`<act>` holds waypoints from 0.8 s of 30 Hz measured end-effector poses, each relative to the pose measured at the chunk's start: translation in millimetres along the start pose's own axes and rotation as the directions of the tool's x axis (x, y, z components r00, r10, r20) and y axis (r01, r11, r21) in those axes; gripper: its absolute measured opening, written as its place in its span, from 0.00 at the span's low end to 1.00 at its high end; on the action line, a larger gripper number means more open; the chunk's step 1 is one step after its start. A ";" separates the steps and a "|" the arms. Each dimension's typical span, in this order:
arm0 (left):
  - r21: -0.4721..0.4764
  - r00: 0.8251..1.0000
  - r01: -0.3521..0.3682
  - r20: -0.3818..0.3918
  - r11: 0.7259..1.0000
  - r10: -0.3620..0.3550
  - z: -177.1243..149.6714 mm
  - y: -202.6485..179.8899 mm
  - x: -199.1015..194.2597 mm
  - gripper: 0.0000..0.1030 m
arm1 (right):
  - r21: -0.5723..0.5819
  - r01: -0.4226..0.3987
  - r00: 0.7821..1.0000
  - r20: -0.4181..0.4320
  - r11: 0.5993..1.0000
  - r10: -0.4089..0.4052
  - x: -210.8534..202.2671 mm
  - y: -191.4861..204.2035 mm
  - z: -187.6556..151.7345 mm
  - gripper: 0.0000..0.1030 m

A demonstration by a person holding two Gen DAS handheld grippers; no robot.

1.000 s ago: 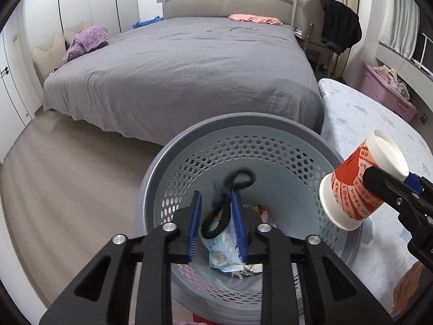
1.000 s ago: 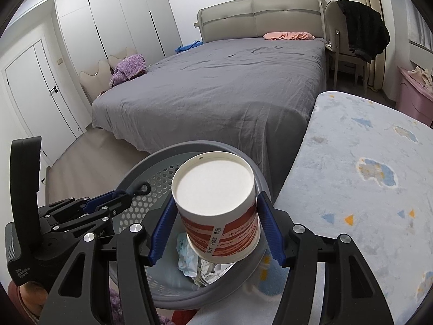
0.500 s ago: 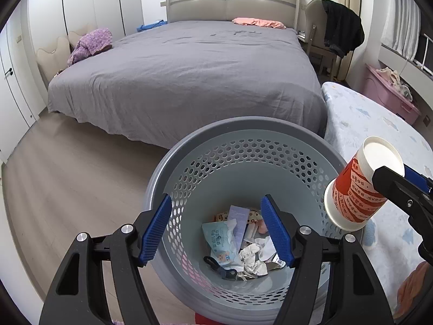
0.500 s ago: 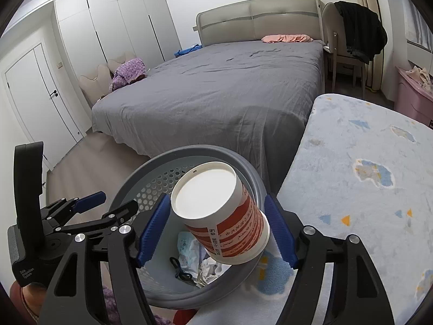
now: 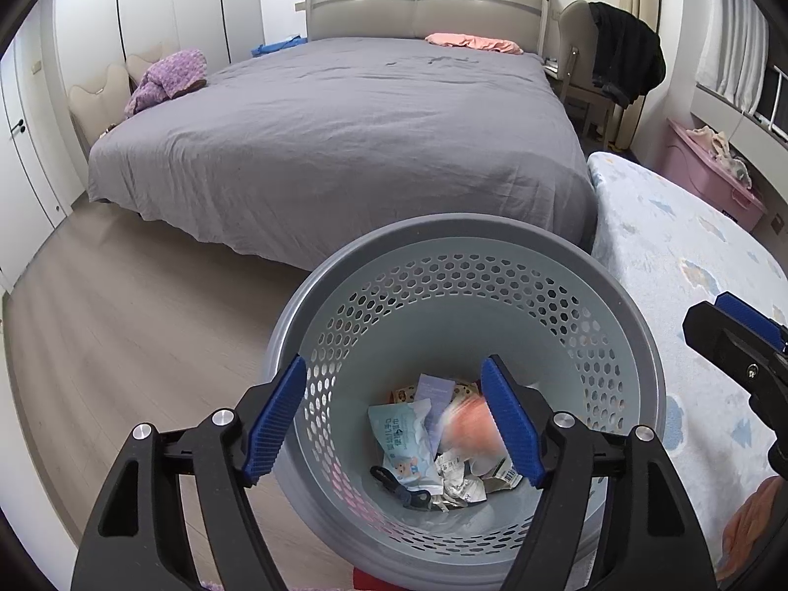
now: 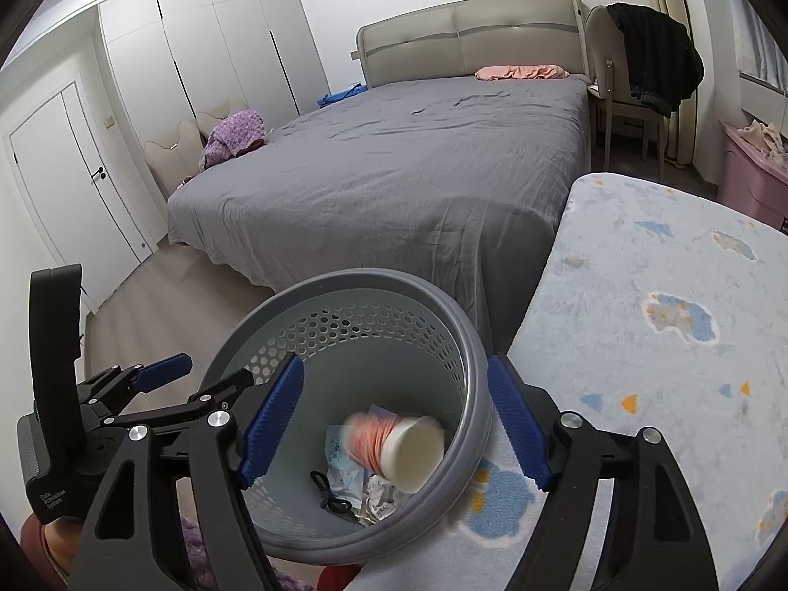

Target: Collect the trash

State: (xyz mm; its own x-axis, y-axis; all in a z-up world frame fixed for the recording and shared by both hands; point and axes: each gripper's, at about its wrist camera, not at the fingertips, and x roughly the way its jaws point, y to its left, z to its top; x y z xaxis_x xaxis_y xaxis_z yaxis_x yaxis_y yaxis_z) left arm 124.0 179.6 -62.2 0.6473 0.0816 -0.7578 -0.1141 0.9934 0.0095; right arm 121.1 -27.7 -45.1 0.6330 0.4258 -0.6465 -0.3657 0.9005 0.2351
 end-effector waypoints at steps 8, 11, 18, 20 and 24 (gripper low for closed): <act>0.000 1.000 -0.001 0.007 1.000 0.001 0.4 1.6 -1.8 0.75 | 0.000 0.007 1.000 -0.006 1.000 -0.007 1.2 0.5 -2.6 0.71; 0.002 1.000 -0.003 0.011 1.000 0.003 0.3 1.3 -2.6 0.77 | 0.002 0.012 1.000 -0.009 1.000 -0.012 1.7 0.3 -3.7 0.71; 0.001 1.000 -0.011 0.020 1.000 0.011 0.6 -0.2 -4.2 0.83 | 0.012 0.017 1.000 -0.018 1.000 -0.017 2.8 -2.2 -6.8 0.71; -0.002 1.000 -0.011 0.022 1.000 0.011 0.7 0.0 -5.3 0.85 | 0.013 0.020 1.000 -0.020 1.000 -0.020 3.2 -2.6 -7.6 0.71; -0.010 0.999 -0.015 0.030 1.000 0.016 1.4 1.7 -6.2 0.89 | 0.021 0.023 0.999 -0.031 0.999 -0.023 5.1 -4.5 -9.9 0.71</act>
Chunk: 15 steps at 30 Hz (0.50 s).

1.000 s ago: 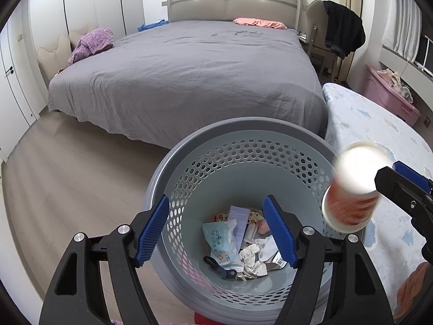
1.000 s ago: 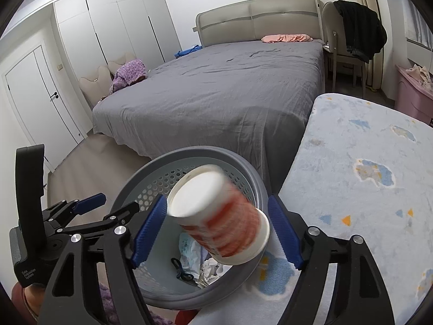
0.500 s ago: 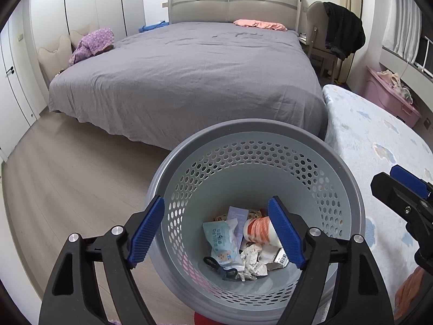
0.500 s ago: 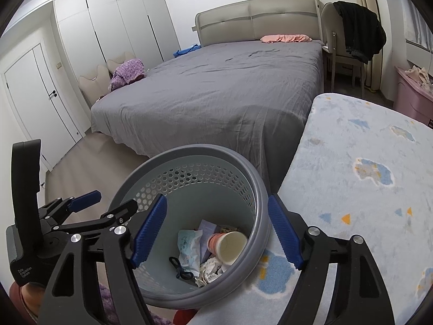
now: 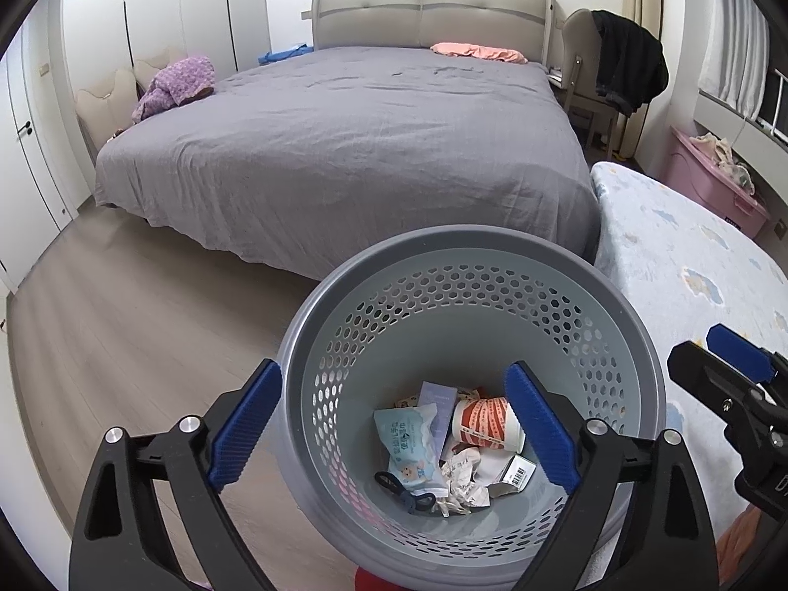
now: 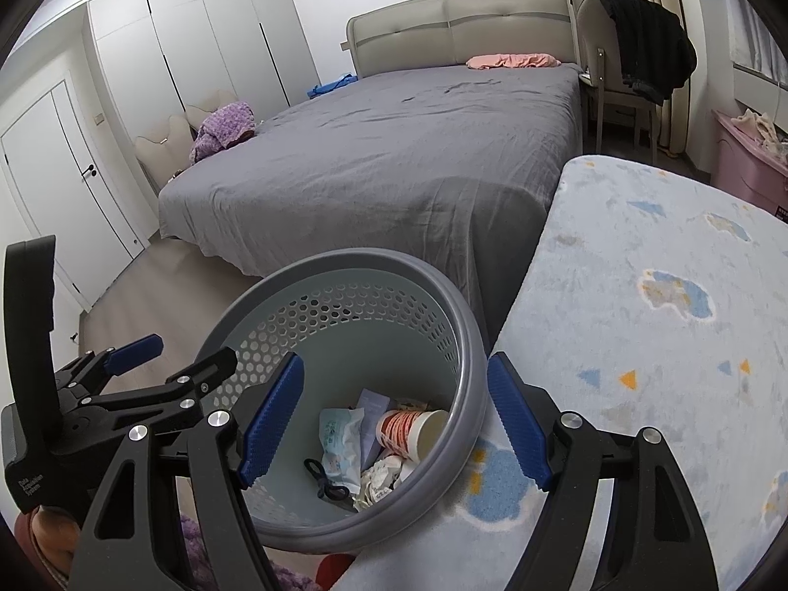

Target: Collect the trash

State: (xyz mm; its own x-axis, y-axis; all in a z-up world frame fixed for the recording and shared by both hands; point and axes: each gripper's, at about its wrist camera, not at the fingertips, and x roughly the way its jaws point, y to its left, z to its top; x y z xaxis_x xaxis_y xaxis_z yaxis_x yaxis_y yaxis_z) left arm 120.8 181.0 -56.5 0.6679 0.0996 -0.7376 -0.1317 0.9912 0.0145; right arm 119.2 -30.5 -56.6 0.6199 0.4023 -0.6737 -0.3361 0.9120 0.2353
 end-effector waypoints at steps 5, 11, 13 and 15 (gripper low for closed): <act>-0.003 1.000 0.000 0.001 1.000 0.000 0.2 1.4 -0.5 0.90 | 0.003 0.005 1.000 -0.003 1.000 -0.005 1.7 -1.0 -0.6 0.71; -0.005 1.000 0.001 0.000 1.000 -0.001 0.4 2.0 -0.4 0.91 | 0.003 0.006 1.000 -0.008 1.000 -0.006 2.7 -0.6 -1.0 0.71; -0.006 1.000 0.001 0.000 1.000 -0.001 0.2 2.2 -0.8 0.91 | 0.002 0.008 1.000 -0.010 1.000 -0.008 3.0 -0.2 -2.0 0.71; -0.007 1.000 0.000 0.000 1.000 0.000 0.2 2.7 -1.1 0.91 | 0.003 0.008 1.000 -0.011 1.000 -0.008 3.1 -0.1 -2.6 0.71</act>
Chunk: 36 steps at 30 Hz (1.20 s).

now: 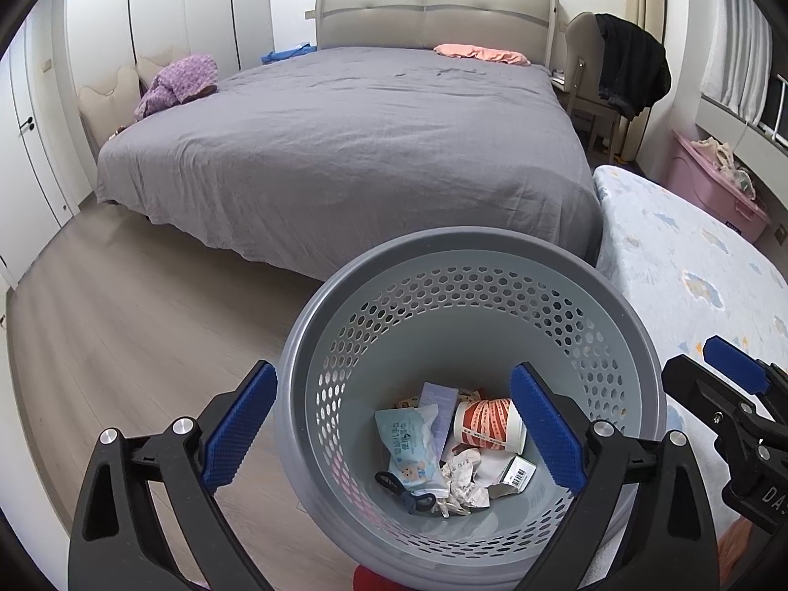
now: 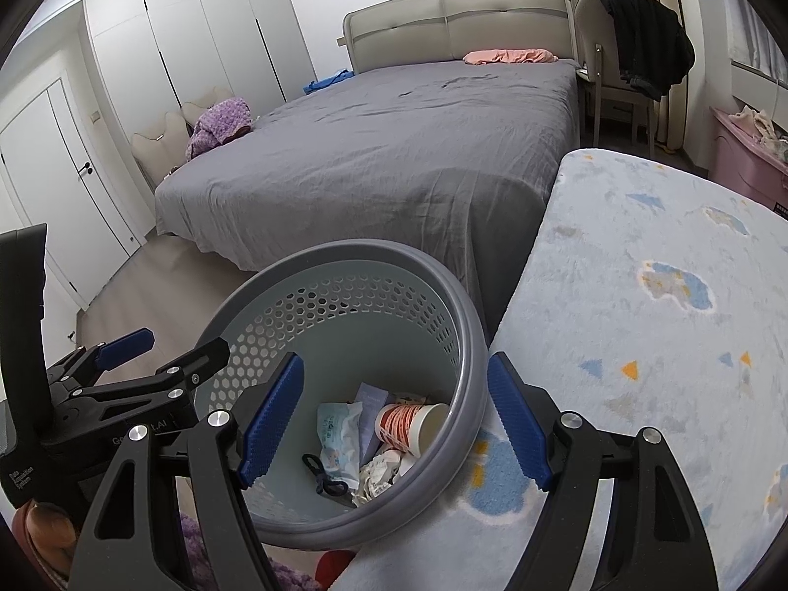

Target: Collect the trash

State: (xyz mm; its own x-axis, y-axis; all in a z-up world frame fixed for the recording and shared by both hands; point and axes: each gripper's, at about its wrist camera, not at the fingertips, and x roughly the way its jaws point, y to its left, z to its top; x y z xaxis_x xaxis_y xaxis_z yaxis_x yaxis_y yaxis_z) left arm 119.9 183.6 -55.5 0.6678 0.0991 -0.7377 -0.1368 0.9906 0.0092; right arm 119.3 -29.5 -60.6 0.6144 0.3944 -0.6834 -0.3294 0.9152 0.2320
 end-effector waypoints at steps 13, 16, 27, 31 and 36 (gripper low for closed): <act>-0.003 1.000 -0.004 0.004 1.000 0.004 -0.7 1.0 -0.5 0.92 | -0.007 0.020 1.000 -0.011 1.000 -0.020 3.9 1.0 -3.4 0.71; -0.004 1.000 -0.004 0.003 1.000 0.004 -1.3 0.2 -0.3 0.93 | -0.004 0.024 1.000 -0.014 1.000 -0.024 4.3 0.2 -4.2 0.71; -0.008 1.000 -0.008 -0.005 1.000 0.008 -1.9 -0.5 0.5 0.94 | 0.004 0.030 0.999 -0.017 1.000 -0.030 6.4 -3.5 -5.8 0.71; -0.012 1.000 -0.019 0.002 1.000 0.019 -2.4 0.5 -0.7 0.94 | 0.001 0.032 0.999 -0.016 0.999 -0.032 6.6 -2.8 -6.5 0.71; -0.014 1.000 -0.026 0.004 1.000 0.026 -1.8 1.0 -1.2 0.94 | 0.001 0.030 0.999 -0.016 1.000 -0.030 6.2 -2.4 -7.1 0.71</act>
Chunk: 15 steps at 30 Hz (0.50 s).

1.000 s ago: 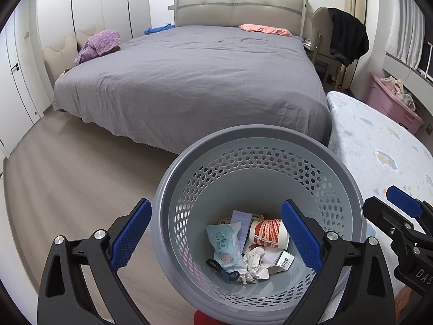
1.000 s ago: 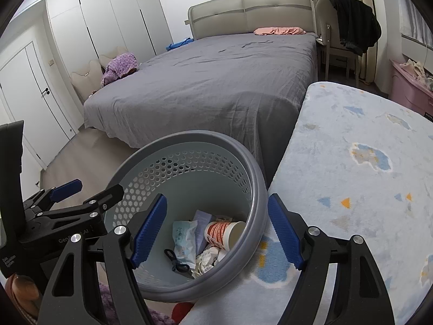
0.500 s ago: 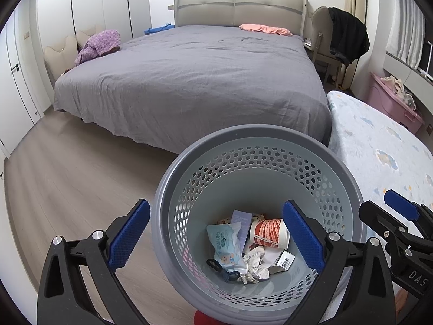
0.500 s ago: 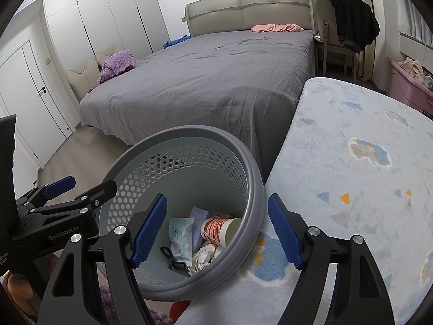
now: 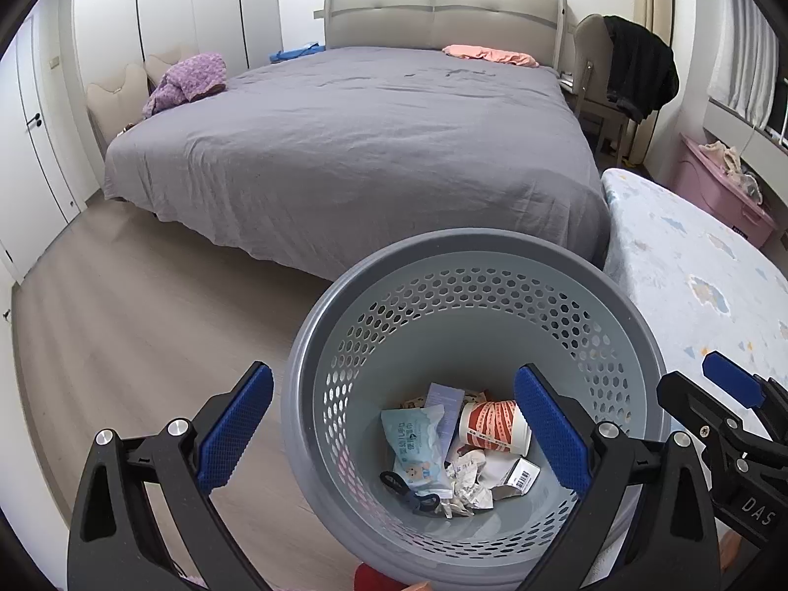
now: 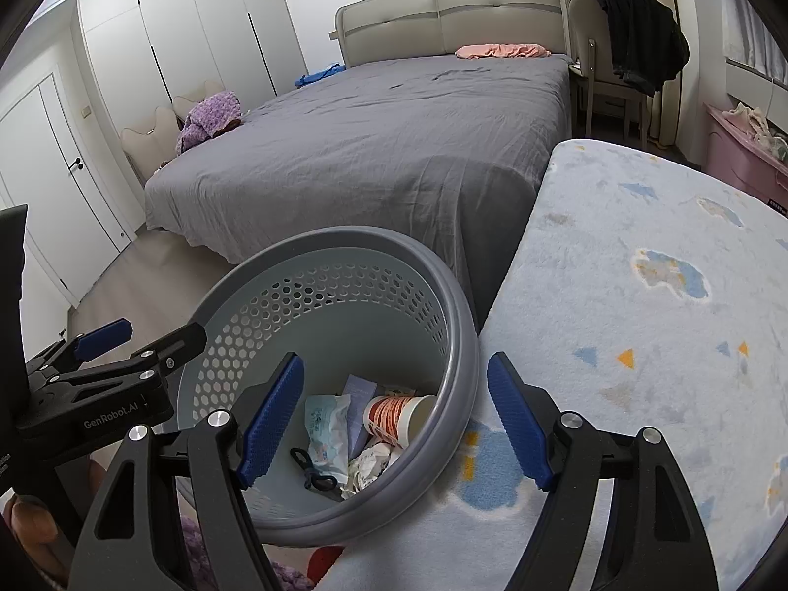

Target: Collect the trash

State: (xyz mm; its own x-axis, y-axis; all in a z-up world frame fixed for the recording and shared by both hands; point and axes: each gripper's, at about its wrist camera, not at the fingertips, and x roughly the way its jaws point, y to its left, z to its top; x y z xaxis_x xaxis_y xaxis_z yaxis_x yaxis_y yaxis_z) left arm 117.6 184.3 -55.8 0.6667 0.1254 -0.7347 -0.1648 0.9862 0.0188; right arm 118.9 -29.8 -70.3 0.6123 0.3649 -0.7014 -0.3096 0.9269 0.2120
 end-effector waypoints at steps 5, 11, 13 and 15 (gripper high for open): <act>0.008 1.000 -0.006 0.001 1.000 0.006 0.1 -0.5 -0.4 0.94 | 0.000 0.000 1.000 0.000 1.000 0.000 0.3 0.0 0.0 0.71; 0.012 1.000 -0.013 -0.008 1.000 0.013 0.3 -1.5 1.0 0.94 | 0.000 0.001 1.000 0.000 1.000 -0.001 0.3 0.1 -0.1 0.71; 0.010 1.000 -0.013 -0.007 1.000 0.013 0.3 -1.3 1.2 0.94 | 0.000 0.000 1.000 0.000 1.000 0.000 0.3 0.0 -0.1 0.71; 0.013 1.000 -0.012 -0.008 1.000 0.012 0.3 -1.6 1.4 0.94 | 0.000 0.000 1.000 0.000 1.000 0.000 0.3 0.1 -0.1 0.71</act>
State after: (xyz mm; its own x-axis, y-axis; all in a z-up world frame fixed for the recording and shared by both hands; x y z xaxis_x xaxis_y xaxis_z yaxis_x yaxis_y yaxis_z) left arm 119.0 183.0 -56.7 0.6586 0.1366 -0.7400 -0.1633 0.9859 0.0366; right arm 118.9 -29.7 -70.6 0.6120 0.3648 -0.7017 -0.3098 0.9269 0.2118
